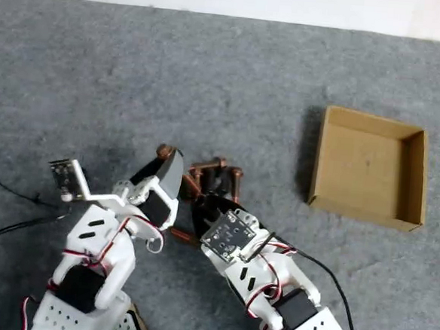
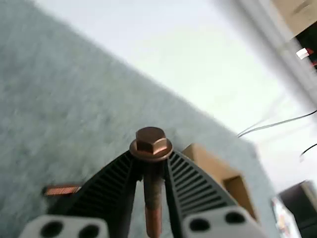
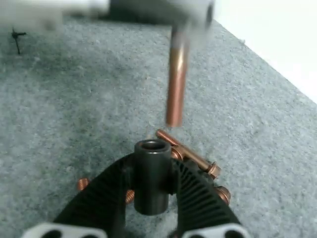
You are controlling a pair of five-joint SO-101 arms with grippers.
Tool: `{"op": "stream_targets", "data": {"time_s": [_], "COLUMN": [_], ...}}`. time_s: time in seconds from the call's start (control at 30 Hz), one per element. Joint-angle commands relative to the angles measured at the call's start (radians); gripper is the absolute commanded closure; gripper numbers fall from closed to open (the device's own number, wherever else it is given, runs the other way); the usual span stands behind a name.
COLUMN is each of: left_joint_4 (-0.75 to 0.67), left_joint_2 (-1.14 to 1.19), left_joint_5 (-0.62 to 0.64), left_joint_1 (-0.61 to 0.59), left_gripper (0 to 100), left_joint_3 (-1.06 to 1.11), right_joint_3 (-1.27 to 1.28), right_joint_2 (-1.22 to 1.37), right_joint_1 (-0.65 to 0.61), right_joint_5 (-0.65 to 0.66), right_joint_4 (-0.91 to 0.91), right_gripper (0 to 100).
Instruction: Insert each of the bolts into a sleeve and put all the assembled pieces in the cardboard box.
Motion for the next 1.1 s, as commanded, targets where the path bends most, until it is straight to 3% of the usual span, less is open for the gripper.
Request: {"op": "stream_targets", "data": {"time_s": [0.0,0.1,0.4,0.57,1.07], "left_joint_4": [0.031,0.091,0.089,0.089,0.091], "left_joint_2": [-0.018,-0.018,-0.018,-0.018,-0.018], "left_joint_5": [0.008,0.009,0.009,0.005,0.002], "left_joint_1": [0.015,0.016,0.021,0.12,0.099], "left_gripper": [100,100,100,100,100], "left_joint_3": [-0.107,-0.127,-0.036,-0.001,0.056], "right_joint_3": [0.154,0.154,0.154,0.154,0.154], "right_joint_2": [0.004,0.002,0.002,0.002,-0.004], "right_joint_1": [0.012,0.012,0.012,0.012,0.038], "right_joint_5": [0.011,0.011,0.011,0.011,0.011], "right_joint_4": [-0.022,-0.024,-0.024,-0.024,-0.022], "right_gripper": [99.3,99.3,99.3,99.3,99.3]}}
